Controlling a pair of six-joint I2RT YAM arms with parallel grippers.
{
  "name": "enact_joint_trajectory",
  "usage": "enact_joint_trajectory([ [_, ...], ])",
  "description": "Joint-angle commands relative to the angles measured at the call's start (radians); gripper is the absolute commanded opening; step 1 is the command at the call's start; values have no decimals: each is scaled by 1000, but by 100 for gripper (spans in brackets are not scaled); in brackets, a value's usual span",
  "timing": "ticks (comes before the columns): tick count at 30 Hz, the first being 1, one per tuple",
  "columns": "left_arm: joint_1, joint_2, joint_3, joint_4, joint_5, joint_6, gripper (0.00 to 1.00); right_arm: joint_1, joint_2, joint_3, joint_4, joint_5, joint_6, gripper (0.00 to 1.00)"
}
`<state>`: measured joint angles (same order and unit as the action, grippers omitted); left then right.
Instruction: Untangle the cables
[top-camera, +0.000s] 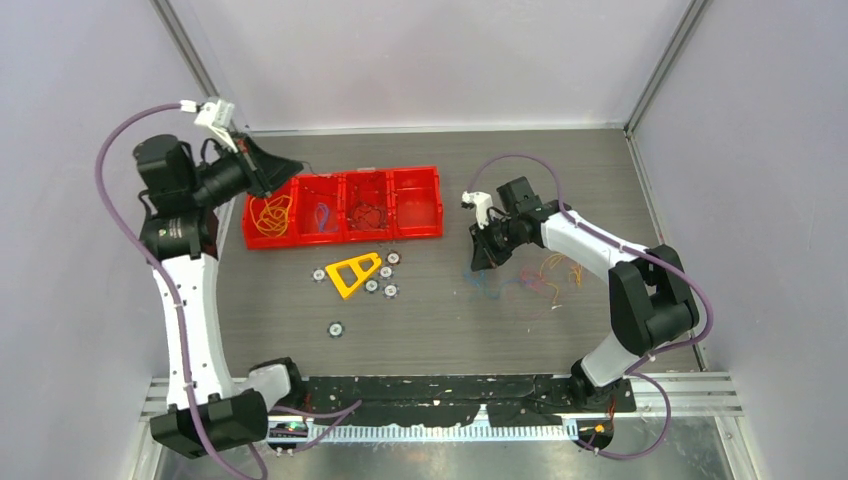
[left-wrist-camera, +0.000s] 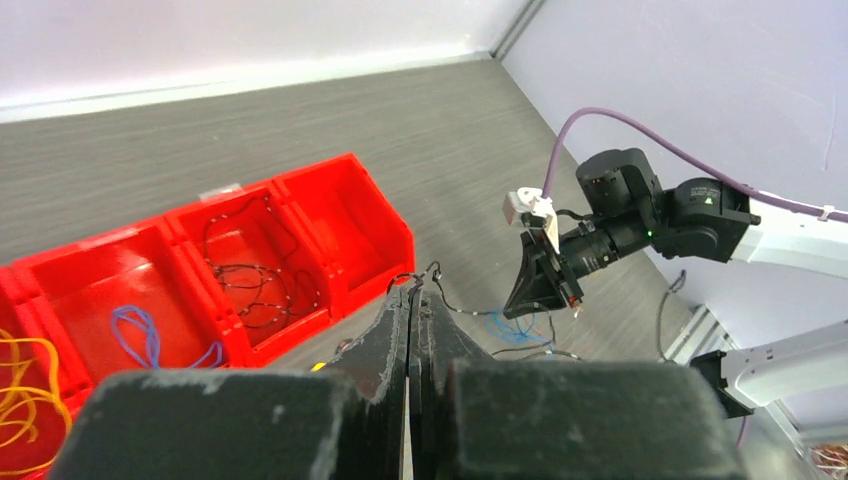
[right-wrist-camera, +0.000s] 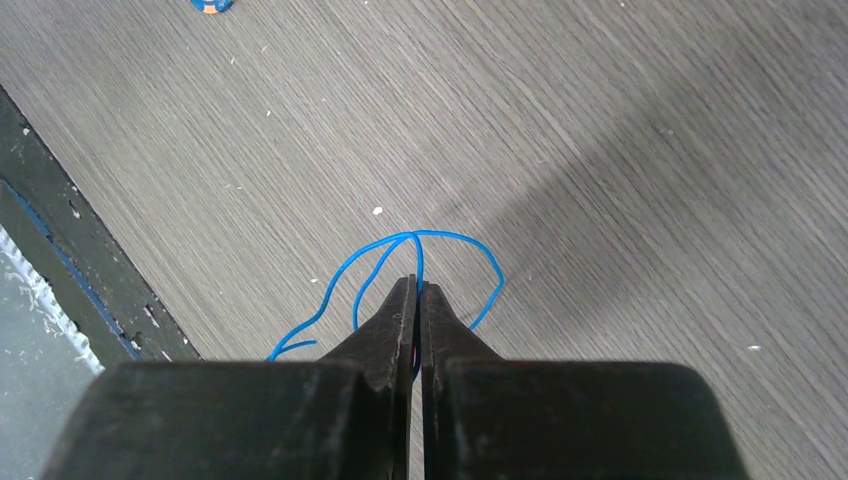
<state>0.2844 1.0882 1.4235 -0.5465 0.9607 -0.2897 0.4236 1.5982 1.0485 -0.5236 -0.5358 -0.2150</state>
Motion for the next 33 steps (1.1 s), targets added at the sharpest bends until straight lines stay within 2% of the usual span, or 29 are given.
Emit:
enact_joint_trajectory([
  [1,-87,37,-65,197,-100,-44,0,1,-19,11,-14,-32,-6,5],
  [5,-124,113,-73,266,-203,2,0,2,-19,12,-22,-41,-6,5],
  [9,-128,235,-30,257,-285,92,0,1,-12,17,-31,-40,-12,5],
  [17,-139,437,67,274,-352,134,0,-3,12,28,-40,-41,-19,5],
  [25,-168,397,25,209,-514,483,0,-14,11,30,-65,-37,-41,5],
  [30,-176,340,-31,144,-492,685,0,-22,20,37,-77,-39,-46,5],
  [33,-218,314,-59,103,-511,767,0,-22,21,44,-81,-39,-49,5],
])
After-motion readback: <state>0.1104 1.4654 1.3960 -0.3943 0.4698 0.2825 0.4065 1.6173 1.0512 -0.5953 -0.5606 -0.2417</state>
